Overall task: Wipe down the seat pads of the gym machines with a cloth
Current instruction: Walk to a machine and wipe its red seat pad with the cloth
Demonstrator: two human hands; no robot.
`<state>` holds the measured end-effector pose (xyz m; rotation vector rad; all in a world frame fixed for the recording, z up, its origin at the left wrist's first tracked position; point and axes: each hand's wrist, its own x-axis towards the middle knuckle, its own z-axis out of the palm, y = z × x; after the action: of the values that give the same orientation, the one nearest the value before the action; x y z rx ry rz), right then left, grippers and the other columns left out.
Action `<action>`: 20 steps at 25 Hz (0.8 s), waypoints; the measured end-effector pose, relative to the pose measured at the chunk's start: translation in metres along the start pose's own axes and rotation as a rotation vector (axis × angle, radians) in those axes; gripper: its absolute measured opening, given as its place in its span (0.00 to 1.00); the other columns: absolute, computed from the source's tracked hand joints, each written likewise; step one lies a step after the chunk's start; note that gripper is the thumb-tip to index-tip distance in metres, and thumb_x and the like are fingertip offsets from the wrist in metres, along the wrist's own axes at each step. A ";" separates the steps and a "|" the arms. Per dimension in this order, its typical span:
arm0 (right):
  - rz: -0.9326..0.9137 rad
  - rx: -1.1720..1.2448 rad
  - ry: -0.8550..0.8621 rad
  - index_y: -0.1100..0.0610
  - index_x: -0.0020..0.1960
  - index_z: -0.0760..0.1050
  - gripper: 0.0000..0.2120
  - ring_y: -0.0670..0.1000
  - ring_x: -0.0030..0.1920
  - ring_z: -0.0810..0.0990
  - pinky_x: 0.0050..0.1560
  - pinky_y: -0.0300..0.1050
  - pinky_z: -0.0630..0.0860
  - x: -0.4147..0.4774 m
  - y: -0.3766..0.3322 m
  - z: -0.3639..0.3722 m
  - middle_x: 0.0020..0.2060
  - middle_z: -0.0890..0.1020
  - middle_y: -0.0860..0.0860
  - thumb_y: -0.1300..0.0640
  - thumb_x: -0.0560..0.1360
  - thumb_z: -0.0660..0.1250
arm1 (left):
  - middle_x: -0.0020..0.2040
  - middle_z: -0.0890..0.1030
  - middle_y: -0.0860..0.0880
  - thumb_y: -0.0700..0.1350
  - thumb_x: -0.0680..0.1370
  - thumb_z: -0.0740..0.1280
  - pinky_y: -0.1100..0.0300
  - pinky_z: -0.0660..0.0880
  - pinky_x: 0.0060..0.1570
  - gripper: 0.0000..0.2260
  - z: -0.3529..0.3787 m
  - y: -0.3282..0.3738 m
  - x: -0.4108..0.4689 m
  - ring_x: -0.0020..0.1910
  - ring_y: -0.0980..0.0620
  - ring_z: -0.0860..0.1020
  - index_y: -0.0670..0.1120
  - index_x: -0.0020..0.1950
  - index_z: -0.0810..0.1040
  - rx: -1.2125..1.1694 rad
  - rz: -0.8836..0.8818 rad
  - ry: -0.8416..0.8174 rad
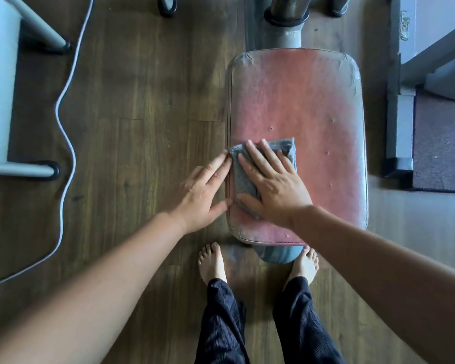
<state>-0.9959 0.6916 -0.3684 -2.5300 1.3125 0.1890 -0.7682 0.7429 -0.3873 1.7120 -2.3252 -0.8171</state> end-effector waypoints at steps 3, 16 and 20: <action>0.060 -0.007 0.032 0.51 0.83 0.49 0.39 0.55 0.82 0.43 0.80 0.60 0.51 0.052 0.018 -0.015 0.83 0.47 0.50 0.32 0.79 0.52 | 0.85 0.51 0.53 0.60 0.80 0.64 0.47 0.72 0.67 0.37 -0.004 0.004 -0.006 0.70 0.43 0.70 0.48 0.84 0.55 0.038 -0.010 -0.010; 0.265 0.052 0.068 0.47 0.82 0.52 0.36 0.56 0.82 0.45 0.80 0.59 0.48 0.010 0.028 -0.006 0.83 0.49 0.51 0.34 0.79 0.55 | 0.82 0.59 0.45 0.56 0.79 0.60 0.46 0.71 0.70 0.33 0.007 0.016 -0.015 0.76 0.43 0.68 0.45 0.82 0.63 -0.071 -0.013 0.014; 0.311 0.061 0.061 0.50 0.83 0.49 0.36 0.56 0.82 0.41 0.80 0.61 0.46 0.005 0.000 0.001 0.83 0.46 0.51 0.37 0.81 0.53 | 0.82 0.60 0.44 0.54 0.78 0.62 0.46 0.71 0.71 0.32 0.008 0.019 -0.016 0.76 0.42 0.67 0.44 0.81 0.64 -0.084 -0.022 0.029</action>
<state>-0.9932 0.6875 -0.3707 -2.2870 1.7046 0.1330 -0.7818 0.7646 -0.3814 1.7066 -2.2235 -0.8748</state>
